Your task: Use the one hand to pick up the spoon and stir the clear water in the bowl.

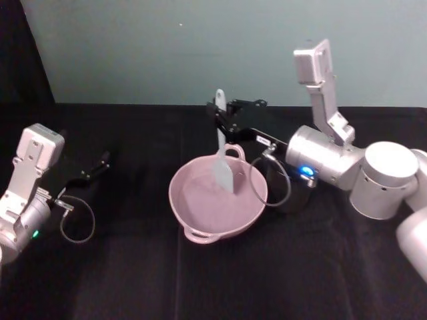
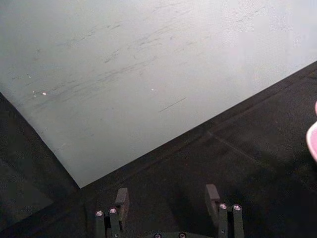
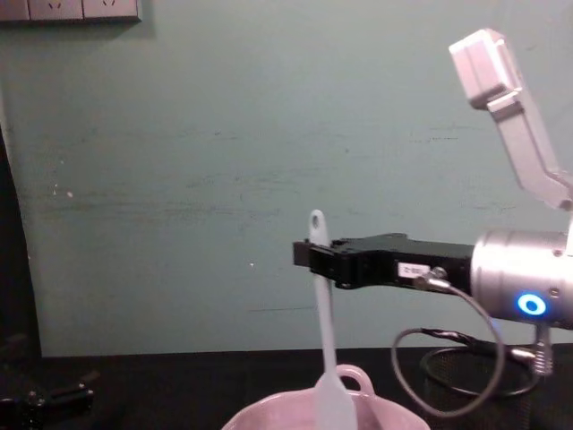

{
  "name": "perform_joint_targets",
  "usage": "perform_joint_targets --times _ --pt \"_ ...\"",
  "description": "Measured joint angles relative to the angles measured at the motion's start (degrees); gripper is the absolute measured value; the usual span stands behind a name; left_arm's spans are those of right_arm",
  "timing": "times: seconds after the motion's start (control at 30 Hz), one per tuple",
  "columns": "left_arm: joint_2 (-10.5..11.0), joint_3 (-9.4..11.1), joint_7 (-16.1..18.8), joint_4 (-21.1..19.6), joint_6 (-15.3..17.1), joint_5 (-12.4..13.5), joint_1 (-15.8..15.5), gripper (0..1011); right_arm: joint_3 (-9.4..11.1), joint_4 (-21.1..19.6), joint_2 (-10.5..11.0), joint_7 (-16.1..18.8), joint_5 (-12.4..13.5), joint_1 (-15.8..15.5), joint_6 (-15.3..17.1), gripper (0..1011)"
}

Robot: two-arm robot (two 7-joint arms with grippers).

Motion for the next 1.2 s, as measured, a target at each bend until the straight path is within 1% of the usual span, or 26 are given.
perform_joint_targets --times 0.1,0.3,0.47,0.6,0.7,0.83,0.93,1.07,1.2 --pt "0.00 0.00 0.00 0.00 0.00 0.00 0.00 1011 0.61 -1.94 1.16 -0.36 0.03 -1.29 0.52 117" --pt "0.00 0.00 0.00 0.00 0.00 0.00 0.00 1011 0.90 -5.96 2.89 -0.82 -0.06 -3.80 1.93 116" --pt "0.00 0.00 0.00 0.00 0.00 0.00 0.00 1011 0.58 -8.19 3.17 -0.80 -0.06 -5.45 2.11 117" --pt "0.00 0.00 0.00 0.00 0.00 0.00 0.00 1011 0.14 -8.64 2.77 -0.71 -0.05 -5.71 1.72 116" --pt "0.00 0.00 0.00 0.00 0.00 0.00 0.00 1011 -0.46 -8.52 2.08 -0.23 -0.04 -5.56 1.31 116" --pt "0.00 0.00 0.00 0.00 0.00 0.00 0.00 1011 -1.48 -6.84 0.58 0.51 -0.07 -4.43 0.75 116" --pt "0.00 0.00 0.00 0.00 0.00 0.00 0.00 1011 -1.82 -5.79 -0.14 0.72 -0.17 -3.79 0.39 116" --pt "0.00 0.00 0.00 0.00 0.00 0.00 0.00 1011 -2.29 -2.93 -1.70 1.18 -0.25 -2.10 -0.41 116" --pt "0.00 0.00 0.00 0.00 0.00 0.00 0.00 1011 -2.31 -0.33 -2.80 1.37 -0.32 -0.60 -1.08 116"
